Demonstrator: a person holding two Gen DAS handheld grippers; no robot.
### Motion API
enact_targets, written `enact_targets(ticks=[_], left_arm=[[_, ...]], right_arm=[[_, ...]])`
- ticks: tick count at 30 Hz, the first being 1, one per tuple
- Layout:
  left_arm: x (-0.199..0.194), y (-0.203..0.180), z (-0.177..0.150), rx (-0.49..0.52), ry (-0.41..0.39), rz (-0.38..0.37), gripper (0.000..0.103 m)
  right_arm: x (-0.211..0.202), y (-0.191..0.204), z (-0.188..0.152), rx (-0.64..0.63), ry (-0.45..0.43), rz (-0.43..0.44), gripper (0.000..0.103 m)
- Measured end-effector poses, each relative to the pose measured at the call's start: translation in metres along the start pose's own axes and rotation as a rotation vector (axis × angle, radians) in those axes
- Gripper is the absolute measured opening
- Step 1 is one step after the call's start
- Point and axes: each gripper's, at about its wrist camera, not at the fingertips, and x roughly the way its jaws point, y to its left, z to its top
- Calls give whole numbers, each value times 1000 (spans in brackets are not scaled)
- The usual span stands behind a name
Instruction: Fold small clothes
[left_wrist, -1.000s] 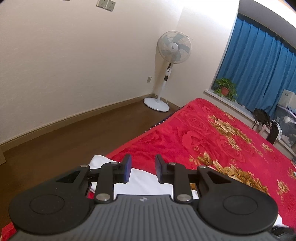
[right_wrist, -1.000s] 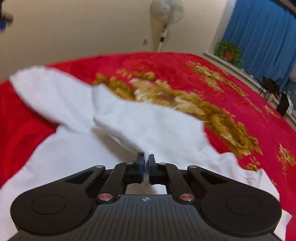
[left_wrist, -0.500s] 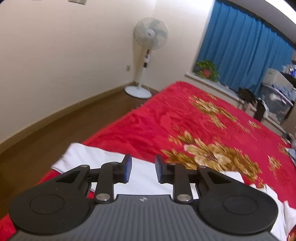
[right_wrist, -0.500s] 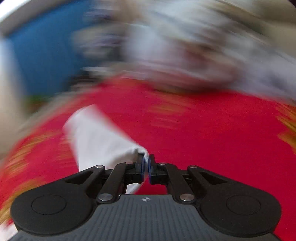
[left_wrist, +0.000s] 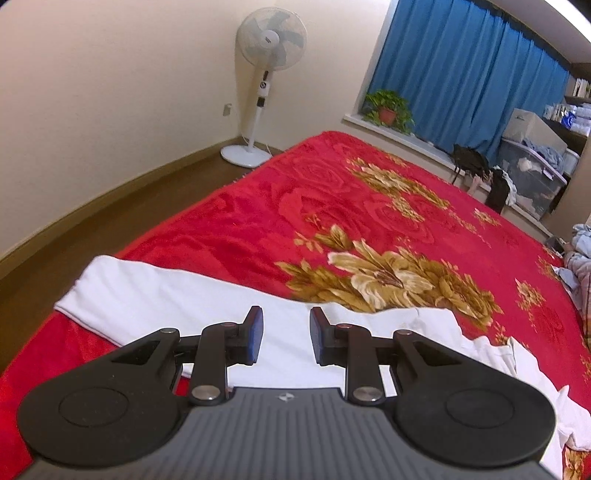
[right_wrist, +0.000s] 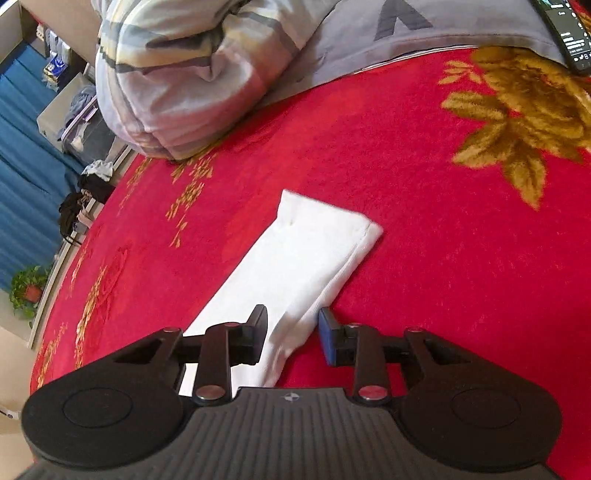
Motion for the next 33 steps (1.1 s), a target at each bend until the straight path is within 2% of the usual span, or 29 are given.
enact_targets(ticks=[1,2,4,5,8,10,12,15,17,18,21,24,25,27,30,33], left_arm=[[2,-3,-1,10,2,-3,29],[3,-6,-3,23,3,-5,29],[5,-10,-6,44,10,-12,29],[6,-12,-8,51,16,-19,29],[11,-19,-14,70,52,-57,29],[15,-22,-19,72,90,-99,29],[18,-24,-23,77,115,-123,29],[23,-29,-30,95,155,-166,29],[25,-33,-35,111,169,-182,30],[23,-34,-37,120,168,-182,31],[20,-35,-38,136,158,-173,32],[19,-32,-34,111,147,-166,32],[17,-31,-32,104,143,-167,32],[15,-29,-29,96,135,-170,32],[12,-28,-25,91,130,-179,32],[11,-28,-24,93,129,-185,32]], right_arm=[[3,1,2,-6,-1,8,7],[4,-1,6,-19,-1,18,3],[0,6,9,-62,-47,24,2],[-7,9,12,-86,-108,30,2],[-19,0,23,-30,-207,-52,3],[-12,-6,23,-25,-181,-92,4],[-2,-5,18,-38,-114,-98,8],[-1,1,11,-65,-107,-126,14],[-2,0,9,-65,-107,-131,13],[-2,0,8,-63,-109,-137,5],[-10,8,6,-98,-176,-168,3],[-31,54,-3,-225,-292,-161,3],[-42,77,-11,-291,-337,-135,3],[-69,131,-38,-438,-412,-26,3],[-116,213,-104,-605,-449,258,3],[-163,280,-188,-707,-356,626,4]])
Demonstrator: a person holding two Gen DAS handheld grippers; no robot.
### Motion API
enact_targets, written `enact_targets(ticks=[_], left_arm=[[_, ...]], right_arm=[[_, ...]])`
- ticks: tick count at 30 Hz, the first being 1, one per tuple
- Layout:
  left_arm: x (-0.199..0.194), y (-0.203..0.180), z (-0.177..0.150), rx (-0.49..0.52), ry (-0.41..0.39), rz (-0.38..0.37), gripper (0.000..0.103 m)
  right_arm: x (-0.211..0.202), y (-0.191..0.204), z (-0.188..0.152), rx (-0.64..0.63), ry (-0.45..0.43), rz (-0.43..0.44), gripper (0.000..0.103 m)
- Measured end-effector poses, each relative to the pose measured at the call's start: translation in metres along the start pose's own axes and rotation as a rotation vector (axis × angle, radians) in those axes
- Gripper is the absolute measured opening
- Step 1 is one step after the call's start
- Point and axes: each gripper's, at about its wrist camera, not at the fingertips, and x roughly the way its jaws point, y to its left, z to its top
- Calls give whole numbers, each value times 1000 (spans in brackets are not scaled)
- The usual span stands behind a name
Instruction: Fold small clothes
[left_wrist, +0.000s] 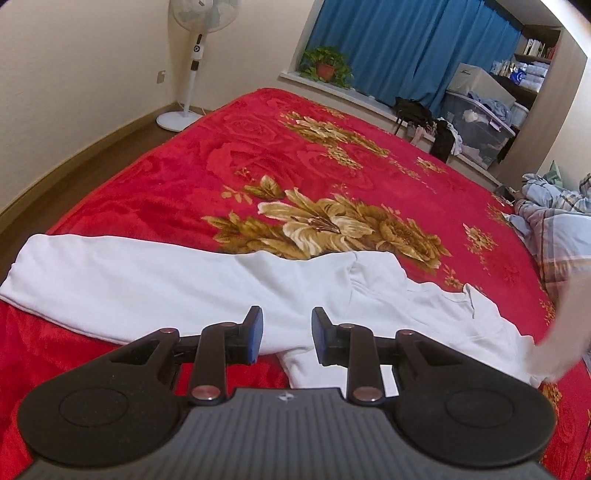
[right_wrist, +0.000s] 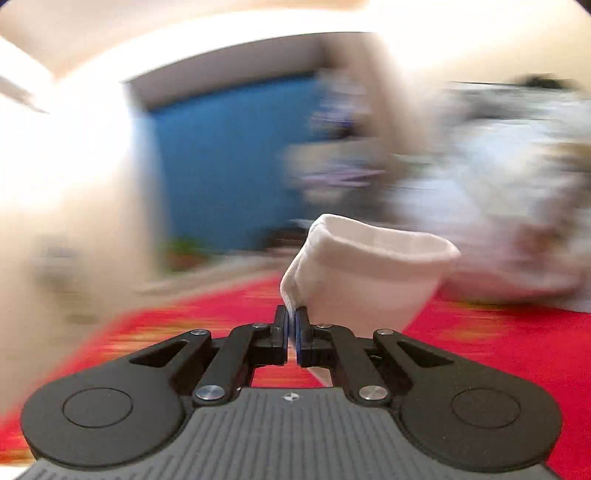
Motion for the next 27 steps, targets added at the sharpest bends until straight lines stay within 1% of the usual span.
enact_targets(ticks=[1,2,3,4,5,6,7,9,10,12,15,16,17,19,21,23,24,25,27], left_arm=[[0,1,0,-1,2,-3,32],[0,2,0,-1,6,-6,32],[0,4,-1,-2,9,-9,32],[0,5,-1,-4,13,-11,32],[0,7,-1,-9,16,-13,32],[0,8,-1,-14,19,-15,32],[1,9,-2,-17,23,-18,32],[2,9,-4,-13,32,-24,32],[3,8,-5,-6,35,-28,32],[5,5,-8,13,42,-36,32],[9,-2,-15,19,56,-68,30],[11,-6,-18,25,59,-86,29],[14,-10,-21,39,62,-104,29],[25,-20,-27,58,74,-118,29],[41,-27,-31,51,96,-127,29],[59,-33,-33,40,113,-144,29],[69,-36,-33,33,118,-141,29],[78,-38,-32,21,117,-130,29],[99,-41,-28,-7,123,-103,30]], right_arm=[[0,34,-6,21,27,127,8],[1,67,-14,60,94,272,9],[4,92,-24,89,172,380,20],[6,115,-36,117,257,466,35],[10,136,-52,139,385,537,36],[11,147,-62,137,468,562,36],[9,155,-73,123,539,563,38],[2,156,-82,72,631,536,38],[-4,150,-83,39,658,508,38],[-17,132,-77,11,675,425,38],[-29,92,-64,46,670,292,38],[-34,78,-62,62,663,231,38],[-39,64,-64,92,655,170,40],[-42,31,-72,202,646,95,40],[-40,9,-87,274,652,54,40],[-35,-5,-101,327,671,37,40],[-29,-13,-108,369,692,27,40],[-23,-18,-114,402,703,37,40],[-14,-21,-124,401,720,39,40]])
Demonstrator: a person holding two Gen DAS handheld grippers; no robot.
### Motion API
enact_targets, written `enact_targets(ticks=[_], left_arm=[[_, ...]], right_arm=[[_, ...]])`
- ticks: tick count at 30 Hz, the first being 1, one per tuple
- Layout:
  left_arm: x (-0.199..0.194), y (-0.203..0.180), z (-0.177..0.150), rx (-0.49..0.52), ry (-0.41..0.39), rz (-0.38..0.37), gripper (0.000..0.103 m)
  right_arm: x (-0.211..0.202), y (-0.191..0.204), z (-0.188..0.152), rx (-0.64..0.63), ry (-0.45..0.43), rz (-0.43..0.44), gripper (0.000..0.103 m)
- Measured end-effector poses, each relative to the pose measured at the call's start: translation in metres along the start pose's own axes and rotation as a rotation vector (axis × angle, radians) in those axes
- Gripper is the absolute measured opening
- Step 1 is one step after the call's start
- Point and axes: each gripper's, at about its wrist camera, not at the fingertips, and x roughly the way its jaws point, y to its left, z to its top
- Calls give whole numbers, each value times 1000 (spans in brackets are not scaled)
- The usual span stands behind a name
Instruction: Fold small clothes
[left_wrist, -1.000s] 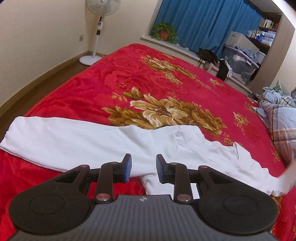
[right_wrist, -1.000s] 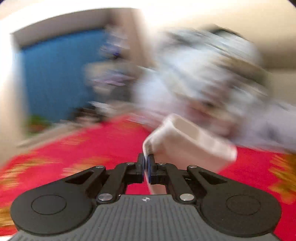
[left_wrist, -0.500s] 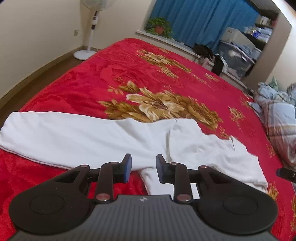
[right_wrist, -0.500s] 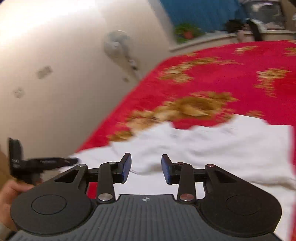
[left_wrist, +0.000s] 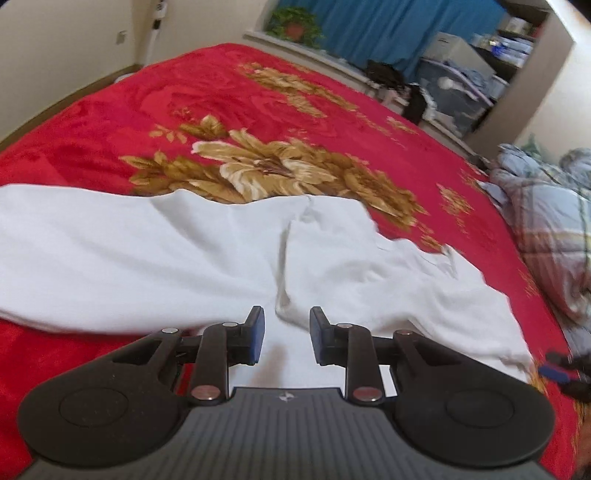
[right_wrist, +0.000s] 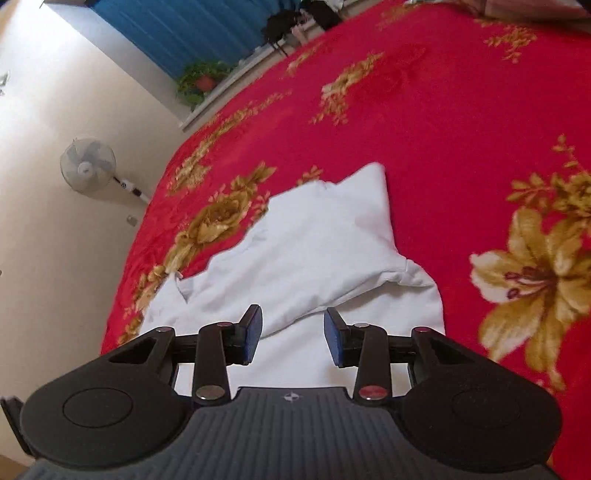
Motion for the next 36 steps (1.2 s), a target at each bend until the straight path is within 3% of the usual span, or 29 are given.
enact_targets(ticks=[6,7,8,11,12,13,14,15,18,20,21,23,25,28,29,31,33,36], left_arm=[[48,0,13,-85,40,25,27],[50,-2,15,-78,41,18,4],[47,-5,18,-61,47,13,2],[9,-12,28,-4,-49,17,2],[-8,-11,29,-8,-76,6,2],[-26,-10,29,-8,-97,10,2],[-39,-9,28,2,-108,24,2],[-48,-9,25,10,-112,28,2],[-55,-2,15,-7,-74,131,4],[-56,6,6,-47,-71,109,18],[-55,8,3,-65,-67,94,19],[-54,12,2,-131,-41,65,20],[-57,12,4,-164,-48,15,21],[-54,4,5,-125,-26,-24,37],[-51,3,5,-128,-15,-29,37],[-41,5,1,-136,11,-36,37],[-24,7,-1,-131,40,-3,37],[2,10,-7,-108,98,40,37]], right_arm=[[28,-16,9,99,36,-7,40],[33,-18,11,121,39,-10,40],[36,-21,13,146,40,-14,40],[43,-32,18,215,42,-35,40],[46,-35,19,229,43,-45,33],[48,-37,20,237,44,-60,15],[47,-40,20,244,40,-78,3],[47,-43,20,252,37,-93,2],[42,-45,17,260,37,-139,2],[39,-46,16,247,50,-186,2],[38,-48,16,253,52,-200,0],[30,-47,15,205,22,-301,0],[22,-50,15,210,-4,-350,0],[7,-44,16,197,-74,-265,3],[3,-38,18,152,-103,-225,4],[5,-27,22,81,-112,-125,22],[11,-25,23,83,-97,-78,32],[22,-20,22,52,-68,-76,32]])
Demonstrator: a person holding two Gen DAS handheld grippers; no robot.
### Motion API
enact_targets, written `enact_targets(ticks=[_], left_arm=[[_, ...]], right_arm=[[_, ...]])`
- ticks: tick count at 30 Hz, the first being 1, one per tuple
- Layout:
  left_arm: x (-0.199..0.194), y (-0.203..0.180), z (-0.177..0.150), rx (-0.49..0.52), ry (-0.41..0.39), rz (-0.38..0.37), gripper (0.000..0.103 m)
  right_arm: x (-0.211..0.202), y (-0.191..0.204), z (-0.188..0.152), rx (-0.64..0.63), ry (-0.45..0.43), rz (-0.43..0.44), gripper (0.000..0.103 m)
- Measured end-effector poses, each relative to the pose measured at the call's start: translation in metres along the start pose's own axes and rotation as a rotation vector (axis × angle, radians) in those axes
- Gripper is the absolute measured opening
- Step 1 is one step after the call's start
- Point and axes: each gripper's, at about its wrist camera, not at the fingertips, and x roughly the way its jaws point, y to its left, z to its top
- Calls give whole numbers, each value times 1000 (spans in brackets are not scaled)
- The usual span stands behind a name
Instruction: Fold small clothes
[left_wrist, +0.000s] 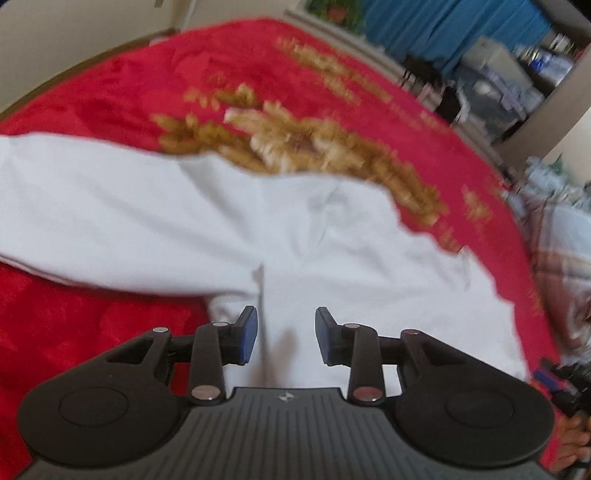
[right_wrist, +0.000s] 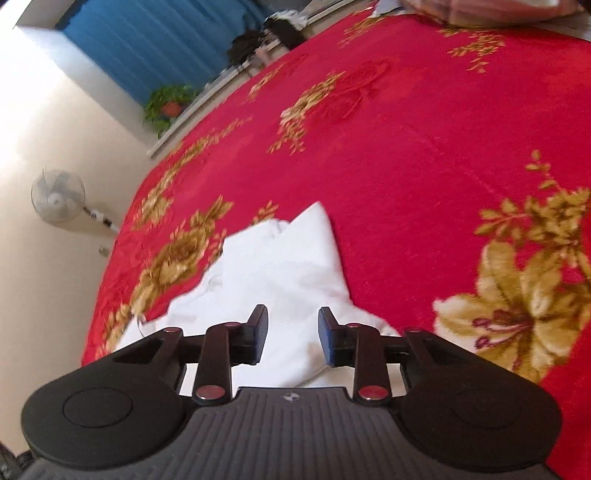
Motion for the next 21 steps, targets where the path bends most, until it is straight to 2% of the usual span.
enact_targets(ticks=[1,3,4,8,10,12,14,16,18,19,20,21], left_arm=[[8,0,-3,13,19,7,36],[17,-2,-6,57,23,18,5],[16,-6,-6,91,9,19,4],[-19,-20,5,191,-219,19,4],[-25,-24,7,212,-259,81,7],[-22,-20,8,183,-228,125,13],[-19,-19,5,175,-208,101,15],[-16,-21,1,184,-184,63,15],[-7,-16,-3,162,-130,31,19],[1,-11,-5,146,-75,36,20],[11,-5,-7,131,-7,71,15],[11,1,-7,117,-7,79,10]], right_arm=[[4,3,-1,-10,10,3,32],[13,7,-3,-19,32,12,32],[15,8,-3,-24,43,12,32],[18,17,-6,-81,56,17,34],[22,19,-8,-116,74,-16,36],[29,20,-13,-154,102,-77,36],[37,18,-18,-170,129,-125,36],[37,18,-21,-183,133,-134,36],[34,20,-23,-199,129,-139,36],[34,20,-23,-204,130,-144,36],[35,21,-23,-207,131,-151,36],[35,21,-23,-210,131,-155,36]])
